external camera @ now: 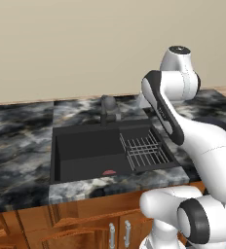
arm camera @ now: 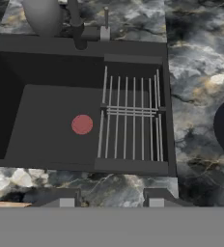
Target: Dump the lime from the pot into the sink. Then turn on the water and wash the lime. Then turn off the water and put the lime back in the pot.
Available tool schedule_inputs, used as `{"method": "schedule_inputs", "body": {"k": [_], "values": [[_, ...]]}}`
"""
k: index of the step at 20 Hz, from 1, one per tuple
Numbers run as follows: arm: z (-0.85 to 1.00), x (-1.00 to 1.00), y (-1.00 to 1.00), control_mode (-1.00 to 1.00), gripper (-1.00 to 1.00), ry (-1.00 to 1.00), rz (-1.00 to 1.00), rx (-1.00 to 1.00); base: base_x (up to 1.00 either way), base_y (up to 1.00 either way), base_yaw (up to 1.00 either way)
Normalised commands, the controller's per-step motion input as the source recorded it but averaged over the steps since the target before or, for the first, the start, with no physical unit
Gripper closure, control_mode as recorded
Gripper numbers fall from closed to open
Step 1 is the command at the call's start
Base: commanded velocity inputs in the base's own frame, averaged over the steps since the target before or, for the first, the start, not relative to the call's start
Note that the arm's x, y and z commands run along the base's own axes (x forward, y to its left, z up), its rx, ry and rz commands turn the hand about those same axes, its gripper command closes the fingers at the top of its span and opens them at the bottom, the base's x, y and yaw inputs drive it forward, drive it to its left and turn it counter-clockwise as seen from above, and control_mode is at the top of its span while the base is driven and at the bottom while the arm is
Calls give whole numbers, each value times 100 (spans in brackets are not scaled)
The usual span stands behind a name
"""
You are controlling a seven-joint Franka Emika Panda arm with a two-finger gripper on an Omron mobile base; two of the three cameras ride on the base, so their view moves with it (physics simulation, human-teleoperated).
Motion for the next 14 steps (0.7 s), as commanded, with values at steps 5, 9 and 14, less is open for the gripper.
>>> {"method": "schedule_inputs", "body": {"k": [5, 9, 14], "values": [[3, 0, 0, -100, -100, -2, 0, 0, 0, 0, 0], [17, -11, -19, -100, -100, -7, 0, 0, 0, 0, 0], [6, -6, -34, -100, -100, 0, 0, 0, 0, 0, 0]]}}
